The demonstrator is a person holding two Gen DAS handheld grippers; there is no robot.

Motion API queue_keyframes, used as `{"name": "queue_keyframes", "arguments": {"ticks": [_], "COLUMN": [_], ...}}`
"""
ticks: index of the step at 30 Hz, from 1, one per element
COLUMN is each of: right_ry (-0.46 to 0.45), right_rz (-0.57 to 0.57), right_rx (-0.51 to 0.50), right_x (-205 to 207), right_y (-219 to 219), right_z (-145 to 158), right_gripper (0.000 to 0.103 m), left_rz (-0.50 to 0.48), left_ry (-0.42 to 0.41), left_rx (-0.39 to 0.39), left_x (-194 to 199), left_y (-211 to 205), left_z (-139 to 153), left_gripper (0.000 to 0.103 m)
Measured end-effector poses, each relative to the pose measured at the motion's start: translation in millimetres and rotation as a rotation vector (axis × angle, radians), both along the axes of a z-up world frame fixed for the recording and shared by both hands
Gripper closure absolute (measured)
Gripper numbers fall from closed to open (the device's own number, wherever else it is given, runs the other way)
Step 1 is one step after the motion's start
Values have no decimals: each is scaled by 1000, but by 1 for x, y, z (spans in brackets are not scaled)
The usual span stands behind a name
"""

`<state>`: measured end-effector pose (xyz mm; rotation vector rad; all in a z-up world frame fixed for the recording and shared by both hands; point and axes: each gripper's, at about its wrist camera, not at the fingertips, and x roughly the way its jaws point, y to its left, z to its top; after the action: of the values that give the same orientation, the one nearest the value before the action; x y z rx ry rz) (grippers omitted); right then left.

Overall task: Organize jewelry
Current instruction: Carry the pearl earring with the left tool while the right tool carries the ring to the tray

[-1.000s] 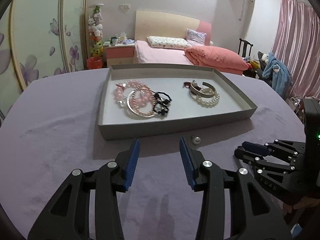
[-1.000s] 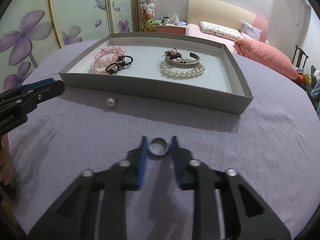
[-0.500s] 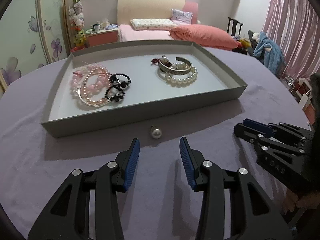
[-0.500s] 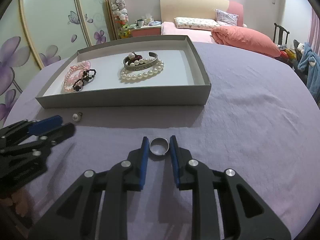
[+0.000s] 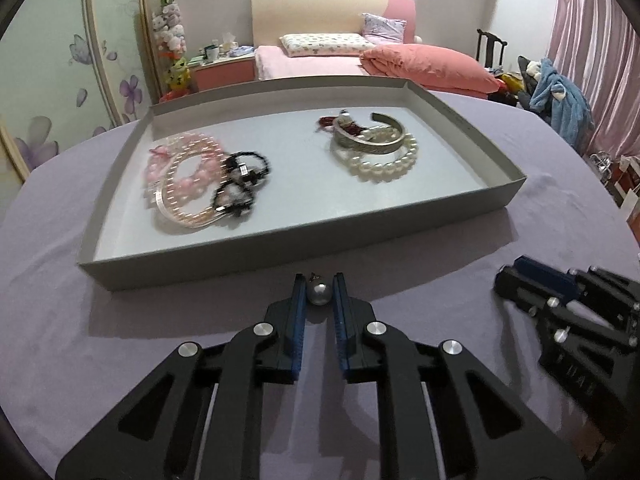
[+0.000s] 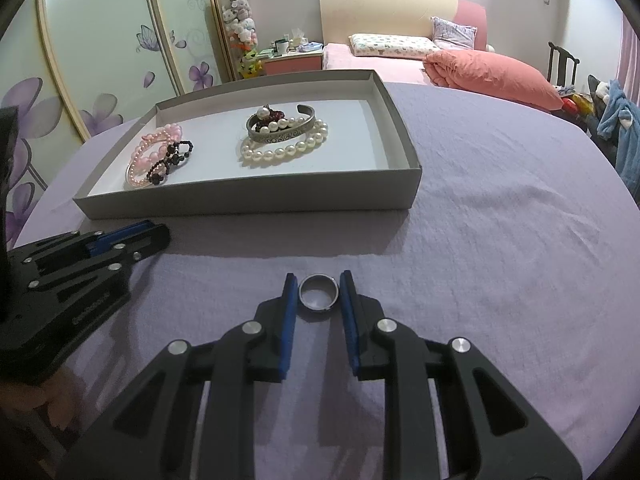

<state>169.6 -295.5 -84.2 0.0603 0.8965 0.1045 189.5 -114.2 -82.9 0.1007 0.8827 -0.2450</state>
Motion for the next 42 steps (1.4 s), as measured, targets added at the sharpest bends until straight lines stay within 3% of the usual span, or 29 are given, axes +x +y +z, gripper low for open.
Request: {"name": "queue_keyframes", "arguments": {"ticks": [10, 28, 34, 38, 42], "right_ry": [-3, -3, -7, -80, -186], "right_rz": [68, 76, 63, 48, 41], "right_rx": [-28, -41, 17, 37, 59], "right_x": [0, -2, -3, -9, -18], "right_y": [29, 36, 33, 29, 31], "right_z": [1, 0, 1, 17, 38], "right_gripper": [81, 81, 81, 81, 81], "left_rz": [86, 97, 108, 122, 125], "left_ry": [-1, -3, -5, -54, -157], "left_rx": [44, 33, 5, -41, -75], "left_x": [-20, -17, -20, -28, -43], "left_y": [63, 66, 71, 76, 73], "left_z": [1, 2, 3, 13, 32], "left_gripper": [89, 89, 89, 89, 89]}}
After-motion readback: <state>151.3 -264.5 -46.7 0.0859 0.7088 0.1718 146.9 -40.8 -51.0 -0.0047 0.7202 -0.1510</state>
